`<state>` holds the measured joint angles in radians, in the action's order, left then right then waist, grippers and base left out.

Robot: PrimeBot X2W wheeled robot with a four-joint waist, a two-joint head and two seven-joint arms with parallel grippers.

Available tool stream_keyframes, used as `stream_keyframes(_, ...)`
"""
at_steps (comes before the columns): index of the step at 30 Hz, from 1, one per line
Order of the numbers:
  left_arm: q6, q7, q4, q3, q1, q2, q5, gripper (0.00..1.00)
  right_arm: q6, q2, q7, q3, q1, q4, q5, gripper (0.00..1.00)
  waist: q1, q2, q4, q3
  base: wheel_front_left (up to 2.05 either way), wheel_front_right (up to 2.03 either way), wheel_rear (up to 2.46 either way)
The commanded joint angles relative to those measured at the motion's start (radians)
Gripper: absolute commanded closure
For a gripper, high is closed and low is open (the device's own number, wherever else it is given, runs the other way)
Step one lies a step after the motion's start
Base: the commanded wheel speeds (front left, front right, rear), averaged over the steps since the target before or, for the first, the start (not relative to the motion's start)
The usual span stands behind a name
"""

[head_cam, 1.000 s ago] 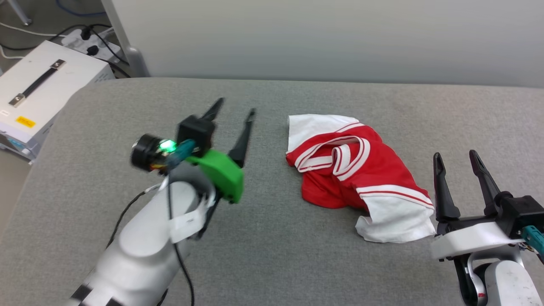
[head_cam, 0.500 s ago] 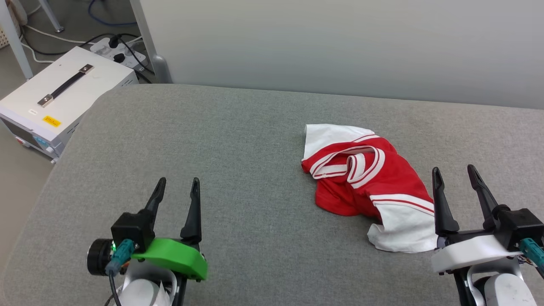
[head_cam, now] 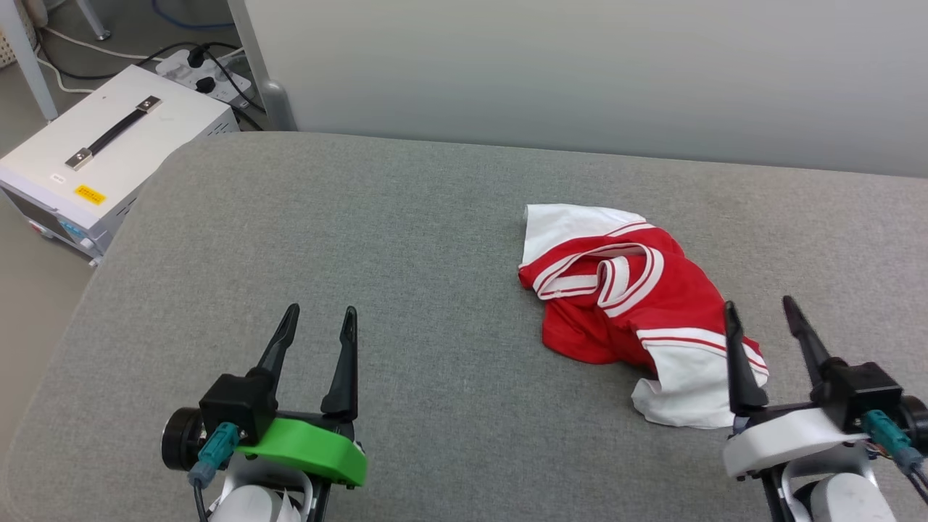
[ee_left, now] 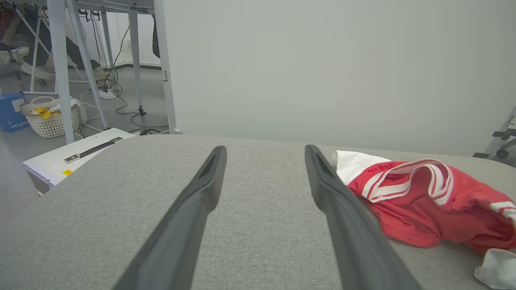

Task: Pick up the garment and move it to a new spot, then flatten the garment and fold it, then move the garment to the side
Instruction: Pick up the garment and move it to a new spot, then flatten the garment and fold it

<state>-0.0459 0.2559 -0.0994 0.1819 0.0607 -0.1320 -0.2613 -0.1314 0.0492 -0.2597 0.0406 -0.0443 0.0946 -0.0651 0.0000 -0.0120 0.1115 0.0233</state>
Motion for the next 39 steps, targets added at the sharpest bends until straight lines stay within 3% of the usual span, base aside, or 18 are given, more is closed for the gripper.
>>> stream_keyframes(1, -0.014, 0.006, -0.003, -0.011, 0.003, 0.012, 0.019, 0.00, 0.001, 0.001, -0.001, -0.017, -0.016, 0.031, 0.019, 0.00, 0.0000, 0.0120, 0.007, 0.010, 0.00, 0.00, 0.00)
stream_keyframes(2, -0.032, 0.006, -0.001, -0.027, 0.006, 0.029, 0.034, 0.00, 0.001, 0.024, 0.072, -0.073, -0.076, 0.090, 0.036, 0.00, 0.0000, 0.0120, 0.018, 0.024, 0.00, 0.00, 0.00)
stream_keyframes(7, -0.054, 0.006, -0.010, -0.044, 0.021, 0.054, 0.049, 0.00, 0.001, 0.139, 0.361, -0.229, -0.212, 0.137, -0.038, 0.00, 0.0000, 0.0120, 0.058, 0.056, 0.00, 0.00, 0.00)
stream_keyframes(8, -0.063, 0.006, -0.014, -0.048, 0.032, 0.065, 0.053, 0.00, 0.001, 0.189, 0.551, -0.278, -0.298, 0.143, -0.104, 0.00, 0.0000, 0.0120, 0.087, 0.081, 0.00, 0.00, 0.00)
stream_keyframes(16, -0.075, 0.006, -0.025, -0.047, 0.058, 0.079, 0.050, 0.00, 0.001, 0.253, 0.965, -0.328, -0.436, 0.221, -0.185, 0.00, 0.0000, 0.0120, 0.170, 0.134, 0.00, 0.00, 0.00)
stream_keyframes(21, -0.079, 0.006, -0.029, -0.039, 0.074, 0.081, 0.039, 0.00, 0.001, 0.275, 1.037, -0.354, -0.465, 0.275, -0.190, 0.00, 0.0000, 0.0120, 0.212, 0.163, 0.00, 0.00, 0.00)
stream_keyframes(30, -0.079, 0.006, -0.033, -0.019, 0.085, 0.082, 0.017, 0.00, 0.001, 0.308, 0.993, -0.503, -0.456, 0.375, -0.225, 0.00, 0.0000, 0.0120, 0.243, 0.178, 0.00, 0.00, 0.00)
stream_keyframes(31, -0.079, 0.006, -0.034, -0.018, 0.085, 0.082, 0.017, 0.00, 0.001, 0.312, 0.983, -0.518, -0.456, 0.383, -0.231, 0.54, 0.0000, 0.0120, 0.243, 0.175, 0.00, 0.00, 0.00)
stream_keyframes(32, -0.078, 0.006, -0.037, -0.017, 0.086, 0.082, 0.019, 0.00, 0.001, 0.317, 0.966, -0.542, -0.457, 0.388, -0.237, 0.95, 0.0000, 0.0120, 0.242, 0.171, 0.00, 0.00, 0.00)
stream_keyframes(33, -0.078, 0.006, -0.038, -0.016, 0.087, 0.082, 0.020, 0.00, 0.001, 0.321, 0.947, -0.560, -0.460, 0.390, -0.244, 1.00, 0.0000, 0.0120, 0.241, 0.168, 0.00, 0.00, 0.00)
stream_keyframes(39, -0.078, 0.006, -0.046, -0.019, 0.074, 0.082, 0.030, 0.00, 0.001, 0.336, 0.822, -0.679, -0.475, 0.366, -0.313, 1.00, 0.0000, 0.0120, 0.217, 0.116, 0.00, 0.00, 0.00)
